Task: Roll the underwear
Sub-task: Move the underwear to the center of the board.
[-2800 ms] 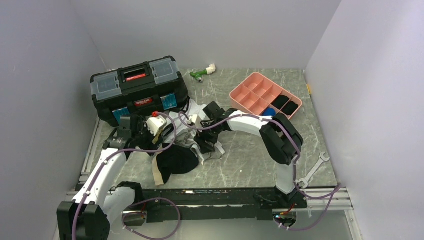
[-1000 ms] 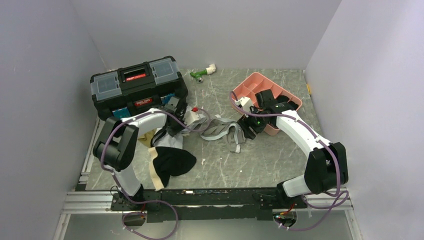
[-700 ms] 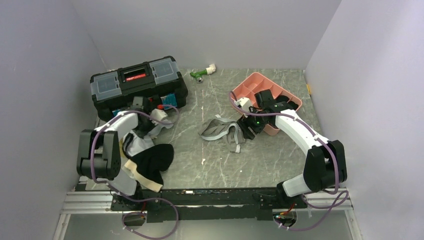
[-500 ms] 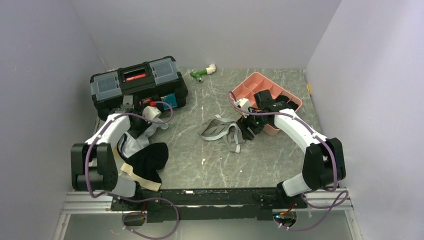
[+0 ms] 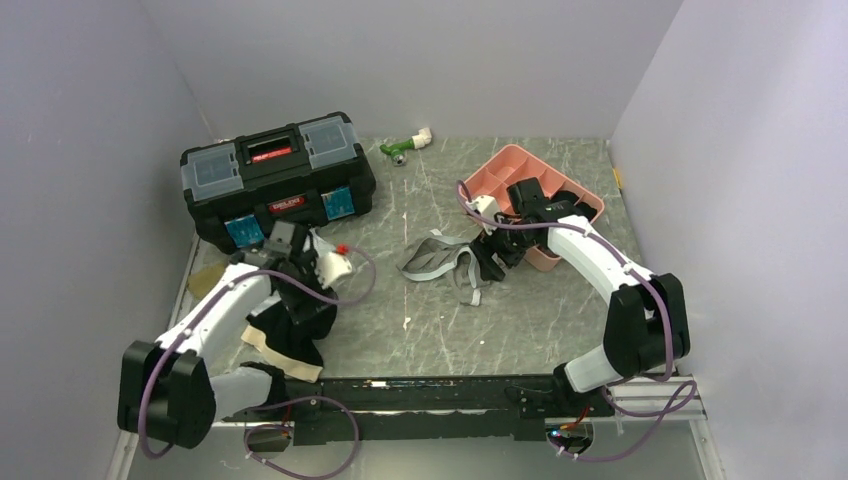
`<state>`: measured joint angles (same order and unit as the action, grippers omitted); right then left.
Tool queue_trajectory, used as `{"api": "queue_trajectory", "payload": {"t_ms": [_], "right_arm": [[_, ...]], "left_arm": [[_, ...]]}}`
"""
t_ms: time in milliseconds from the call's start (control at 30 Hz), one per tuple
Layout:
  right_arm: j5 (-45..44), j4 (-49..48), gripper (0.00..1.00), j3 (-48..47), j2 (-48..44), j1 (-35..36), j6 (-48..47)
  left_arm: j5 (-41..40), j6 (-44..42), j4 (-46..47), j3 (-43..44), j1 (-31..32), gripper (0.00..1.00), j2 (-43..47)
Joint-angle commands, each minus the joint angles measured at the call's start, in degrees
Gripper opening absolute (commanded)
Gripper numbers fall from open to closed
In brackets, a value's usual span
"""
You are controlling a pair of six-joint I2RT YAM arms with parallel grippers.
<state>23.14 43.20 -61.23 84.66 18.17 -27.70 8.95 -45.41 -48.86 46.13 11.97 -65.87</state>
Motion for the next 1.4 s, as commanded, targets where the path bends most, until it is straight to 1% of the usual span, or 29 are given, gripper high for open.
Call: {"api": "queue_trajectory", "payload": {"t_ms": [0, 33, 67, 100, 133, 200, 233, 300, 433, 500, 600, 667, 700, 733, 767, 833, 867, 933, 967, 1033, 1100, 1133, 1200, 1267, 1333, 1367], "right_arm": [[2.3, -0.3, 0.82, -4.4, 1.0, -0.1, -1.1], [2.3, 0.0, 0.84, -4.9, 1.4, 0.0, -1.2], [2.3, 0.1, 0.85, -5.4, 1.7, 0.1, -1.2], [2.2, 0.1, 0.86, -5.7, 2.1, 0.1, -1.2], [2.1, -0.1, 0.86, -6.1, 2.4, 0.2, -1.2], [2.0, -0.2, 0.87, -6.5, 3.0, 0.3, -1.1], [1.9, -0.2, 0.87, -6.6, 3.2, 0.3, -1.1], [1.9, -0.6, 0.87, -6.5, 3.5, 0.4, -0.9], [1.4, -1.4, 0.87, -6.5, 4.2, 0.4, -0.4], [1.3, -1.8, 0.87, -6.7, 4.6, 0.5, -0.1], [1.2, -2.8, 0.88, -7.3, 5.5, 0.6, 0.5], [1.1, -3.3, 0.88, -8.0, 6.3, 0.9, 0.9], [0.8, -3.8, 0.90, -8.3, 6.8, 1.2, 1.1], [0.5, -4.3, 0.93, -8.6, 7.2, 1.5, 1.2], [0.0, -4.9, 0.97, -8.8, 7.8, 2.0, 1.4], [-1.2, -6.0, 1.00, -9.6, 9.4, 2.6, 1.9], [-1.6, -6.4, 1.00, -10.0, 10.4, 2.8, 2.1], [-2.1, -7.0, 1.00, -11.0, 12.5, 3.1, 2.3], [-2.1, -6.7, 1.00, -11.6, 13.5, 3.2, 2.3], [-2.1, -6.3, 0.98, -12.7, 15.0, 3.6, 2.0], [-1.8, -5.8, 0.94, -13.0, 15.8, 4.0, 1.9], [-1.6, -5.7, 0.91, -12.9, 15.9, 4.1, 1.7], [-1.3, -5.1, 0.86, -12.6, 15.5, 4.4, 1.4], [-1.2, -4.8, 0.83, -11.9, 14.4, 4.4, 1.2], [-1.8, -4.8, 0.83, -10.7, 12.8, 4.3, 1.2], [-2.0, -4.7, 0.84, -9.8, 12.0, 4.3, 1.1]], "left_arm": [[-4.6, -0.3, 1.7, -5.6, 5.2, 0.83, -4.3], [-5.7, -0.2, 3.0, -6.3, 5.5, 0.80, -5.8], [-6.7, -0.2, 4.1, -6.6, 5.7, 0.74, -7.3], [-7.9, -0.1, 5.3, -6.8, 5.7, 0.67, -8.6], [-8.7, 0.2, 6.7, -6.9, 5.7, 0.57, -9.8], [-13.1, 0.5, 9.7, -6.8, 5.4, 0.37, -11.5], [-14.3, 0.8, 10.8, -6.3, 4.9, 0.24, -11.7], [-13.8, 1.9, 11.1, -3.5, 2.5, 0.01, -11.3], [-7.7, 5.1, 8.3, 5.4, -5.4, 0.00, -8.9], [-6.5, 6.7, 7.8, 9.5, -9.3, 0.00, -8.2], [-8.4, 8.5, 9.4, 13.6, -14.1, 0.00, -7.9], [-10.4, 9.1, 11.1, 14.3, -15.6, 0.00, -8.3], [-12.2, 9.4, 12.1, 14.2, -15.9, 0.03, -8.8], [-13.4, 9.6, 12.6, 14.1, -15.9, 0.09, -9.4], [-14.0, 10.0, 12.9, 14.0, -15.9, 0.21, -10.1], [-13.6, 10.7, 12.7, 13.5, -15.9, 0.46, -11.3], [-13.2, 11.2, 12.6, 13.2, -15.9, 0.55, -11.6], [-10.9, 11.9, 12.3, 12.8, -15.9, 0.69, -11.3], [-9.7, 12.3, 12.0, 12.7, -15.9, 0.73, -10.7], [-4.5, 12.5, 10.5, 13.0, -15.9, 0.79, -8.7], [1.9, 12.6, 8.9, 13.6, -15.9, 0.85, -6.7], [7.0, 12.5, 8.1, 14.0, -15.6, 0.87, -5.6], [13.1, 11.9, 7.7, 14.2, -14.3, 0.91, -4.2], [16.0, 10.9, 9.2, 13.6, -10.6, 0.94, -3.2], [16.0, 9.7, 12.3, 12.0, -5.1, 0.95, -2.6], [15.3, 9.0, 15.4, 10.8, -1.9, 0.95, -2.4]]}}
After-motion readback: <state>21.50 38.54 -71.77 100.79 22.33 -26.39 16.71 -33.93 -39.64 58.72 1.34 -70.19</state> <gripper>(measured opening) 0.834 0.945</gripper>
